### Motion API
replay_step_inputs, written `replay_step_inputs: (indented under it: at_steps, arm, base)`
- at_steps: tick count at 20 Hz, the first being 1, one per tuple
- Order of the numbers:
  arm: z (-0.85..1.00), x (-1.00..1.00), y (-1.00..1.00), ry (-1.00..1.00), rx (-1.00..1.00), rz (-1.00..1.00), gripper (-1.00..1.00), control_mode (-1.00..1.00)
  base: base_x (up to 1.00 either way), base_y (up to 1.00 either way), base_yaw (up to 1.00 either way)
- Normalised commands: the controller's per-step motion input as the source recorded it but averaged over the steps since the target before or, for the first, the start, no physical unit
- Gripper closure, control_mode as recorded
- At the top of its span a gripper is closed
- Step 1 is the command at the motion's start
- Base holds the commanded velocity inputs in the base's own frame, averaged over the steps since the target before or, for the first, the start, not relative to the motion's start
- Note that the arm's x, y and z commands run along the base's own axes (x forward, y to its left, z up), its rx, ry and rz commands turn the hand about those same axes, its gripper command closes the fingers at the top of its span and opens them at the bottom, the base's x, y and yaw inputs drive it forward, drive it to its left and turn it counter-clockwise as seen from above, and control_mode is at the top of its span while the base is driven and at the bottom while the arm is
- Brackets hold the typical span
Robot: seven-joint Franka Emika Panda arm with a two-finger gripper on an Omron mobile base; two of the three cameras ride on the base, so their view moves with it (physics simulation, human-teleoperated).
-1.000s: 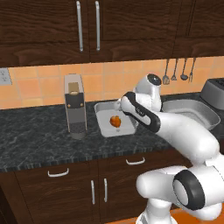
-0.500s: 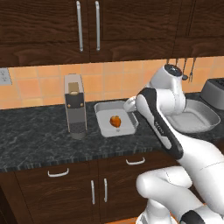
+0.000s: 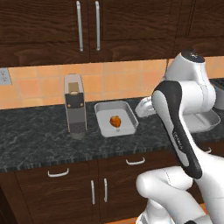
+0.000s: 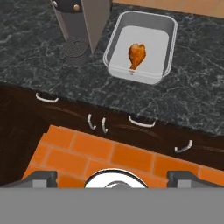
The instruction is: Place one broccoli and one chicken drumstick in each tupperware on the nearby counter, to pack two identical lunches.
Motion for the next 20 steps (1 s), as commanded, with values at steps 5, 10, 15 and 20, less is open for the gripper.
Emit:
replay_step_inputs:
  at_steps: [5, 10, 15, 20]
  arm:
    - [0.04, -1.00, -0.11, -0.07, 0.01, 0.00, -1.00, -1.00]
    - [0.00, -0.89, -0.07, -0.09, 0.03, 0.00, -1.00, -1.00]
    - [0.11, -0.40, 0.00, -0.05, 0.03, 0.00, -1.00, -1.00]
    - [0.01, -0.03, 0.00, 0.00, 0.02, 0.00, -1.00, 1.00]
  base:
    - [0.00, 0.00, 0.00]
    - [0.00, 0.00, 0.00]
    - [0.00, 0.00, 0.00]
    - [-0.17, -0.05, 0.00]
